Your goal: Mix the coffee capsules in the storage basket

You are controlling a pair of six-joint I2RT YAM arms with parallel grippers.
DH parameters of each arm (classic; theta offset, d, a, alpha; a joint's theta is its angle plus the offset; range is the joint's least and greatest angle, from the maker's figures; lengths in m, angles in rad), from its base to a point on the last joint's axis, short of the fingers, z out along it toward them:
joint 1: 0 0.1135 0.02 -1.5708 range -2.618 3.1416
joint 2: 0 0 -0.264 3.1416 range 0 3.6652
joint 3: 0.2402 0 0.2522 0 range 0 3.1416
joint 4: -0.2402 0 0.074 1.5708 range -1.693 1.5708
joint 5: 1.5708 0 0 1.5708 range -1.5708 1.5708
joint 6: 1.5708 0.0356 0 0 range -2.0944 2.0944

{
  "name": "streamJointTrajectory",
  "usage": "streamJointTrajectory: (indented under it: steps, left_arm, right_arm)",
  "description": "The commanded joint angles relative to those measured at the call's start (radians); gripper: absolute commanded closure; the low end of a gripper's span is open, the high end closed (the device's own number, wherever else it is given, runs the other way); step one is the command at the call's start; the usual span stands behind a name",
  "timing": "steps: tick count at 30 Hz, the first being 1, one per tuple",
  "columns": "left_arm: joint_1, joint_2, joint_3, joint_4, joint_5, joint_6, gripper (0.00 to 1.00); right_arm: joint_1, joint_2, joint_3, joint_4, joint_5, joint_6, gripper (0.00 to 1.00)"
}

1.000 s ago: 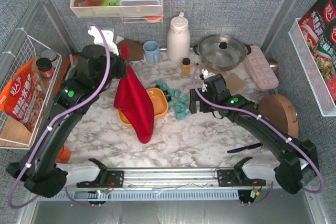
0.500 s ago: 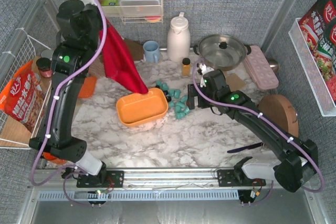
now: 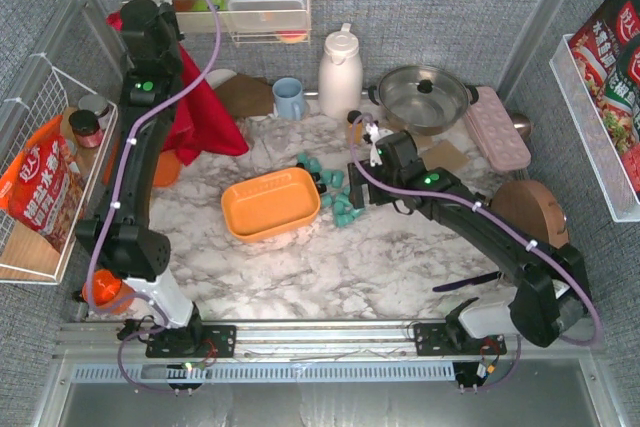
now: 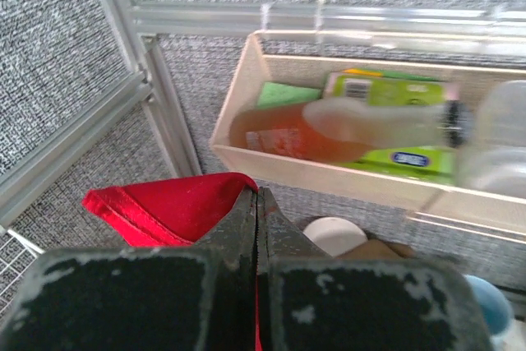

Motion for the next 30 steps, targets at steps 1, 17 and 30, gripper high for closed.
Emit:
streamJointTrajectory:
  steps: [1, 17, 30]
  left_arm:
    - [0.070, 0.071, 0.020, 0.114, 0.012, 0.006, 1.00]
    - [0.205, 0.273, 0.058, 0.136, 0.016, -0.091, 0.89]
    - [0.187, 0.170, -0.105, -0.019, 0.081, -0.260, 0.01]
  right_arm:
    - [0.005, 0.034, 0.017, 0.056, -0.024, -0.042, 0.14]
    - [0.072, 0.217, 0.060, 0.249, -0.014, 0.009, 0.26]
    - [0.152, 0.394, 0.171, 0.328, 0.044, 0.069, 0.40]
